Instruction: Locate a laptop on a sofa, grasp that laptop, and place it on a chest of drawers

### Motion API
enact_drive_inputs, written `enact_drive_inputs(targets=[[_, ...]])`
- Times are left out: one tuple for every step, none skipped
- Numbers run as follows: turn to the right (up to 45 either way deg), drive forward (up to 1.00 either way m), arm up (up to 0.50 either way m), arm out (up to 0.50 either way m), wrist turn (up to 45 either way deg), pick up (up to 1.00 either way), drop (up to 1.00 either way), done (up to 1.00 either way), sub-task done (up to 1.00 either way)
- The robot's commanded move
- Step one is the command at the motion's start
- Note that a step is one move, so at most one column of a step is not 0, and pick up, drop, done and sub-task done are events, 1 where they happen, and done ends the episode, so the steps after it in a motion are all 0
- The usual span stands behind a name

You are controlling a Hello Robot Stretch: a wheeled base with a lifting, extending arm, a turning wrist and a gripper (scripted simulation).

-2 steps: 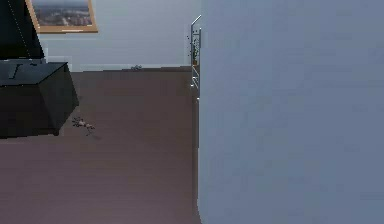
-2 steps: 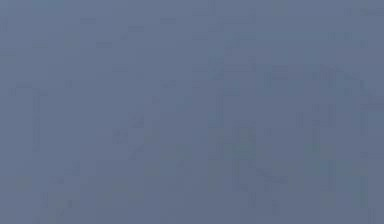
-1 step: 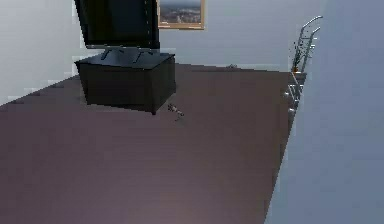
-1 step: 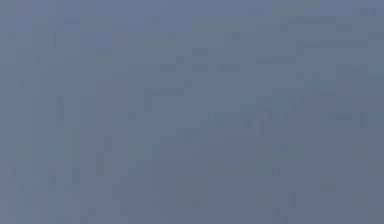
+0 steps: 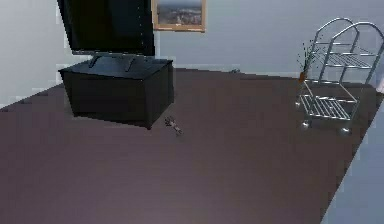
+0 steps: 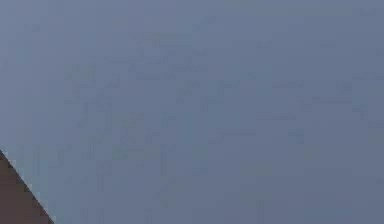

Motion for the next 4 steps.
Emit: enact_drive_inputs(targets=[[-45.0,0.00,0.00,0.00,0.0,0.00,0.00,0.00,0.00],[-21.0,0.00,0.00,0.00,0.0,0.00,0.00,0.00,0.00],[0.0,0.80,0.00,0.00,0.0,0.00,0.00,0.00,0.00],[-6.0,0.00,0.00,0.00,0.0,0.00,0.00,0.00,0.00]])
